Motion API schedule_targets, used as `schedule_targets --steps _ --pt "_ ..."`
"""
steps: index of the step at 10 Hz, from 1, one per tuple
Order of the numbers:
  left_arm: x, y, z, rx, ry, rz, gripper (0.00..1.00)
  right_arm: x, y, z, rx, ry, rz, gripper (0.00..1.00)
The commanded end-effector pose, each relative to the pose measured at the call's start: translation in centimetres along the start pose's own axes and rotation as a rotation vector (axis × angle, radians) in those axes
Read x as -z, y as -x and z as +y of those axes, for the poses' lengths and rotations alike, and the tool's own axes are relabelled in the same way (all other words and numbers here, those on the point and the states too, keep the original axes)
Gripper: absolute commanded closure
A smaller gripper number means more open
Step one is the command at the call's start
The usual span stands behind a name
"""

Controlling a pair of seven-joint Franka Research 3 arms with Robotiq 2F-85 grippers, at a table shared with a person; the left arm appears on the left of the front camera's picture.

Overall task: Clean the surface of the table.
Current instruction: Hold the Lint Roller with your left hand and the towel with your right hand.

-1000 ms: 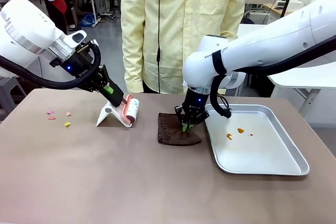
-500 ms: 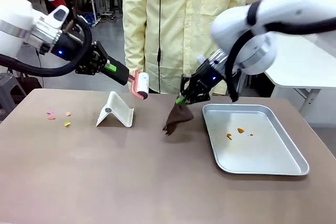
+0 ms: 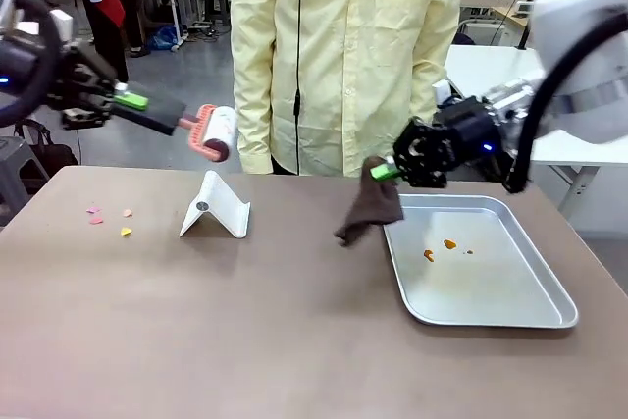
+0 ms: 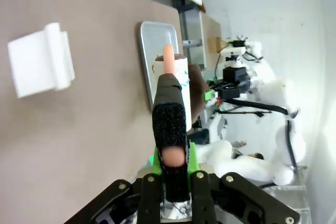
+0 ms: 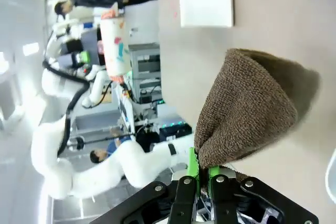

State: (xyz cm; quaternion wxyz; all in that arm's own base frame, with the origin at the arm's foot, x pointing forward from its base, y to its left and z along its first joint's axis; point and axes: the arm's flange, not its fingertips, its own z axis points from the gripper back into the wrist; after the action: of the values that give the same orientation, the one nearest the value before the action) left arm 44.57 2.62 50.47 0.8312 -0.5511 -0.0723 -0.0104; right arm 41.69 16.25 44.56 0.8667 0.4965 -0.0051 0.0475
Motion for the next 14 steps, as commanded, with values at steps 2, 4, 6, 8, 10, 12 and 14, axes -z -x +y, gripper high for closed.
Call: schedule_targets --steps 2,4,6,8,10,12,14 --pt "-6.5 4.4 2.2 -0.002 0.051 0.028 1.0 -5.1 9.5 -1.3 -0.153 -0.082 -0.115 1.0" --pt "-12.0 8.9 4.3 0.019 0.041 0.003 1.0 -10.5 14.1 -2.9 -0.16 -0.117 -0.192 1.0" --pt "-16.6 13.1 7.1 0.058 0.001 -0.006 1.0 -16.0 16.5 -5.2 -0.106 -0.172 -0.342 1.0" --pt "-18.4 16.3 10.3 0.076 0.082 -0.098 1.0 -19.2 17.7 -7.5 -0.27 -0.239 -0.26 1.0" --pt "-18.4 19.2 12.9 0.063 0.144 -0.162 1.0 -22.0 18.2 -11.6 -0.242 -0.146 -0.284 1.0" --pt "-16.9 19.5 12.9 0.074 0.126 -0.159 1.0 -23.0 18.2 -14.5 -0.281 -0.096 -0.321 1.0" --pt "-17.8 20.0 13.8 0.039 0.117 -0.155 1.0 -23.2 18.4 -13.1 -0.237 -0.124 -0.289 1.0"
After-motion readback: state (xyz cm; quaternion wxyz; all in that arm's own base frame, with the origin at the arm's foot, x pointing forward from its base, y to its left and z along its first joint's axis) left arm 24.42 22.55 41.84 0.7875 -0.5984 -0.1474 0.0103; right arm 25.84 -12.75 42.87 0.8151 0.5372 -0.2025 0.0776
